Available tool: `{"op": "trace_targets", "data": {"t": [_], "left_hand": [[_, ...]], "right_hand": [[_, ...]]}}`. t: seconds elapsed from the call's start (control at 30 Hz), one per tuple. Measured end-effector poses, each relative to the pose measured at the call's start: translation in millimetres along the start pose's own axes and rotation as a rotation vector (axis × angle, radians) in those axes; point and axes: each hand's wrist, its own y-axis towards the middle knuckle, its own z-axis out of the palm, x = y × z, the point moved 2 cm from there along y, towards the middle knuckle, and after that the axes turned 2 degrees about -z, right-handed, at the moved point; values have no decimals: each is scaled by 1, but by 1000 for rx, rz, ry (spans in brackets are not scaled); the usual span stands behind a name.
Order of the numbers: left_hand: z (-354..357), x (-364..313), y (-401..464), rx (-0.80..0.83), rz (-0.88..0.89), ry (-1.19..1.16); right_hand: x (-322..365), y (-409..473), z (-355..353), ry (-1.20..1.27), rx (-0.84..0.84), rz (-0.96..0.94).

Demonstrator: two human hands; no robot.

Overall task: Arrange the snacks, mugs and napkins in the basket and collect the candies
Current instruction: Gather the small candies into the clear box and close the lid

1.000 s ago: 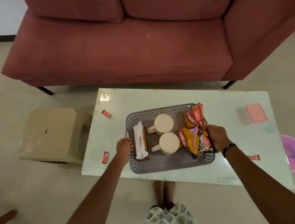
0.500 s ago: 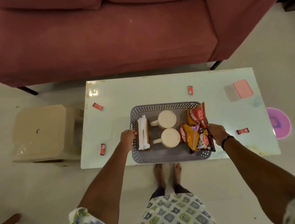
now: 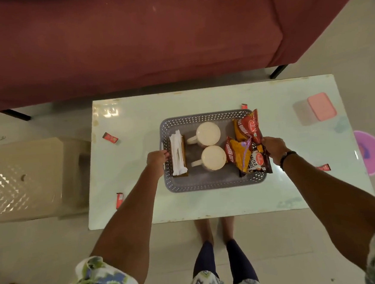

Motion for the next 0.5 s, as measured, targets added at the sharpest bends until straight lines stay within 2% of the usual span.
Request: {"op": "trace_targets", "data": {"t": [0.5], "left_hand": [[8, -4, 59, -63, 41, 35]], "right_hand": [[-3, 50, 25, -94, -13, -6]]}}
